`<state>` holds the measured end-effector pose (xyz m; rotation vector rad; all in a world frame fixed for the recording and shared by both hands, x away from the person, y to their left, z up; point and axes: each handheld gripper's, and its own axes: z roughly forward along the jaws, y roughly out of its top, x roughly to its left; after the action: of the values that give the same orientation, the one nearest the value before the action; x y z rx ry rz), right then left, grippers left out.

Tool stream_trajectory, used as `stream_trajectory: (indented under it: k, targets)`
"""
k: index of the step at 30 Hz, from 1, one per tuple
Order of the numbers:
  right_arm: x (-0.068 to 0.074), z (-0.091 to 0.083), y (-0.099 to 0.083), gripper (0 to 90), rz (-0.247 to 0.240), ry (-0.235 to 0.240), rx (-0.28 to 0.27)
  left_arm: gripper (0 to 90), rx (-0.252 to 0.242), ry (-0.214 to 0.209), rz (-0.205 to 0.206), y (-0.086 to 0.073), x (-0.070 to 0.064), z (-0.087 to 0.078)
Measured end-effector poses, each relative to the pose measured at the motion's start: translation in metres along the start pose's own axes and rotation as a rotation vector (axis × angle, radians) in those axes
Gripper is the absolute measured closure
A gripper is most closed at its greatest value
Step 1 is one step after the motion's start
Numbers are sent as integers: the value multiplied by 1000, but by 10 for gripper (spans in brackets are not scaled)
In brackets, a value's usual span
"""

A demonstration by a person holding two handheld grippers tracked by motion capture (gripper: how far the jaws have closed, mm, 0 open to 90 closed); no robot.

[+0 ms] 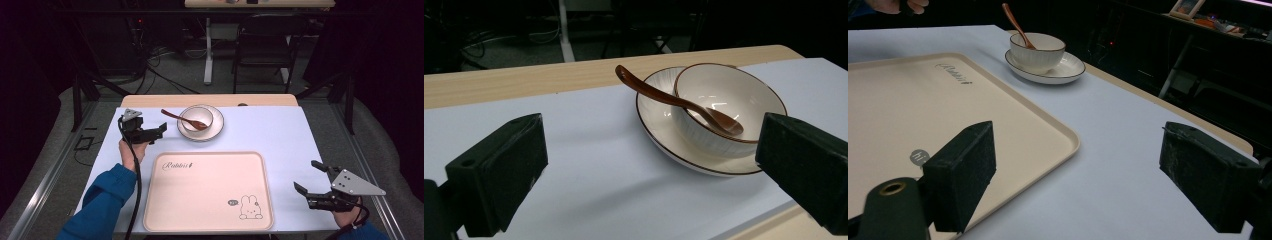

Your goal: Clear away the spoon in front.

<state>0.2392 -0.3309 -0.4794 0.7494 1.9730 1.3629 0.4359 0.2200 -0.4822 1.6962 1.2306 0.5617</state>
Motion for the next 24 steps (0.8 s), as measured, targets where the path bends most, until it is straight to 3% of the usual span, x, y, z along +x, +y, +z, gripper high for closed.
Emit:
stream_trajectory:
  k: [4,11,17,24]
  targets:
    - [0,0,0,140,0,1,0,3,11,-5,-4,2,-2,10]
    - [0,0,0,140,-2,2,1,19,13,-29,-61,8,0,28]
    - [0,1,0,140,-6,3,3,45,18,-18,-71,11,0,43]
    - [0,1,0,140,-3,5,5,145,27,-1,-65,14,1,59]
